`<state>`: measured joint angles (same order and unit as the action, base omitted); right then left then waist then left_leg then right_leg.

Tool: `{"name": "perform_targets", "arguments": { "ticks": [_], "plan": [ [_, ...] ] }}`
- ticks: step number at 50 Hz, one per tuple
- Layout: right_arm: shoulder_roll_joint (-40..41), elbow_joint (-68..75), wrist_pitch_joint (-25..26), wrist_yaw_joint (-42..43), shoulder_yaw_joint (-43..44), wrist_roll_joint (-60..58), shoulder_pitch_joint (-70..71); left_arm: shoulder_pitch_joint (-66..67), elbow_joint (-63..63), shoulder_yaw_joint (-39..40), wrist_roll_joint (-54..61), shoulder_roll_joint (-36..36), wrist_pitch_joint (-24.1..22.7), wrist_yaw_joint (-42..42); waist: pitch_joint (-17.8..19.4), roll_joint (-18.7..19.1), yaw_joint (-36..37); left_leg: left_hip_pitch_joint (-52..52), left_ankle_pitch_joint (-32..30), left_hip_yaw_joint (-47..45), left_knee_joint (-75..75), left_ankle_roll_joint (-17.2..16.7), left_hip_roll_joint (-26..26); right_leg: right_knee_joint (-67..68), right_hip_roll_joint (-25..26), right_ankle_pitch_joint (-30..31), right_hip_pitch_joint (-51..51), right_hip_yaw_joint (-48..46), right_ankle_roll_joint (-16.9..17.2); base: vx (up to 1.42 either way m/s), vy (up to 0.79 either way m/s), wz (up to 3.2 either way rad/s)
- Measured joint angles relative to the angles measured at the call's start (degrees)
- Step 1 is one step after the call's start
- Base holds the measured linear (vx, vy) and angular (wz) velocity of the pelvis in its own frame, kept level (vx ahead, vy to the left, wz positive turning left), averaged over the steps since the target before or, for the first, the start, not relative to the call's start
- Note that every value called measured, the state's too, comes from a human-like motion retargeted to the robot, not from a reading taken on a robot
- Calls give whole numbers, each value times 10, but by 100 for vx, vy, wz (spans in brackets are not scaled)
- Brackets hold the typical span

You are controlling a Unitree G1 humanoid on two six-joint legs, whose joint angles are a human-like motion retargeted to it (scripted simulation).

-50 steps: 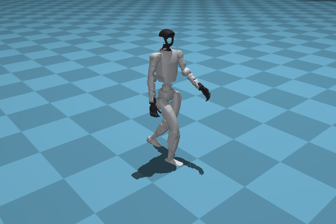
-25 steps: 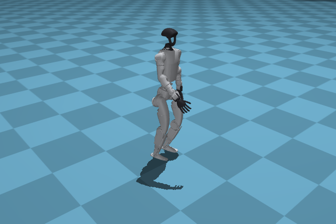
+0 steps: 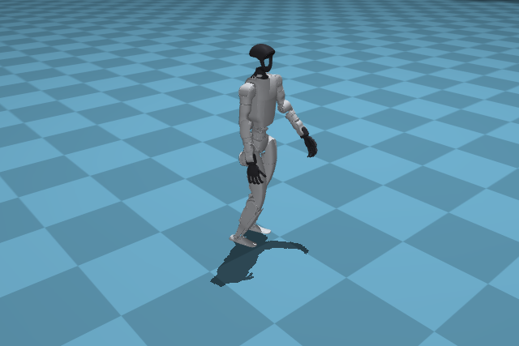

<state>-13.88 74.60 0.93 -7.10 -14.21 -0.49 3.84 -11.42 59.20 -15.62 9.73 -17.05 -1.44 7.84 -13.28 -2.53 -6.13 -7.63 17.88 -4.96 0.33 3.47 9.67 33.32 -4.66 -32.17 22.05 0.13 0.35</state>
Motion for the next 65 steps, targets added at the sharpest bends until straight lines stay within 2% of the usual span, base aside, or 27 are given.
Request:
{"name": "perform_targets", "arguments": {
  "ticks": [12,20,27,31,37,40,42,46,50,55,58,60,62,65],
  "plan": [
    [5,-60,-10,45,-38,-21,111,73,61,-9,-41,18,11,-16,-4,-15,33,-38,3,-4,20,-1,-9,-58,2,24,-1,-22,8,0,0,0],
    [33,-87,-18,44,-99,-57,187,144,102,-3,-69,9,10,-15,-10,-38,68,-74,15,4,47,11,-12,-86,3,38,7,-34,11,0,0,0],
    [42,-102,-27,35,-140,-75,197,184,106,-4,-82,-1,5,-9,-9,-51,81,-75,20,8,45,19,-8,-68,-2,27,18,-36,13,2,1,-1],
    [42,-111,-34,28,-150,-73,180,183,108,-17,-89,-4,2,-7,-2,-59,72,-53,20,3,27,22,8,14,-20,-6,46,-32,16,6,4,-4],
    [21,-87,-39,26,-142,-49,117,118,98,-34,-71,-9,-2,-23,24,-77,34,16,11,-9,-28,26,54,279,-102,-26,153,-46,2,8,2,-9],
    [5,-62,-36,30,-122,-27,78,64,79,-33,-42,-14,-5,-41,34,-82,11,35,19,-5,-31,23,69,337,-120,-20,197,-40,-3,14,1,14],
    [-5,-46,-32,32,-105,-12,51,24,58,-28,-18,-19,-9,-52,36,-80,0,45,26,0,-31,19,70,319,-115,-9,219,-39,1,18,-1,18],
    [-23,-21,-22,23,-70,13,8,-55,4,-26,25,-29,-20,-63,33,-50,-2,50,48,5,-24,10,34,177,-55,37,232,-46,22,23,-2,-2],
    [-27,-12,-16,14,-52,28,-34,-93,-46,-29,39,-33,-36,-58,15,-53,-4,61,54,9,-27,7,31,88,-31,57,241,-26,44,24,-6,5],
    [-26,-22,-19,7,-41,44,-58,-98,-79,-38,50,-28,-40,-43,-6,-48,8,86,62,8,-22,4,12,63,-9,69,209,-31,40,33,-9,-7],
    [-19,-33,-23,14,-44,47,-53,-75,-74,-40,51,-18,-37,-38,-12,-49,16,80,68,-14,43,-8,-2,61,-2,61,177,-36,29,39,-12,2],
    [-12,-42,-26,22,-52,44,-44,-52,-56,-40,46,-11,-33,-37,-11,-52,26,53,83,-15,144,-18,-15,57,6,52,153,-35,19,40,-13,-9],
    [-4,-54,-29,31,-63,35,-28,-25,-26,-39,37,-5,-26,-39,-4,-53,38,-4,107,-30,320,-25,-48,53,19,38,128,-38,6,36,-12,-9],
    [8,-74,-31,45,-84,18,9,14,30,-35,14,2,-14,-40,8,-35,67,-115,129,-46,612,-28,-137,52,65,18,105,-55,-19,30,-9,-32]
  ]
}}
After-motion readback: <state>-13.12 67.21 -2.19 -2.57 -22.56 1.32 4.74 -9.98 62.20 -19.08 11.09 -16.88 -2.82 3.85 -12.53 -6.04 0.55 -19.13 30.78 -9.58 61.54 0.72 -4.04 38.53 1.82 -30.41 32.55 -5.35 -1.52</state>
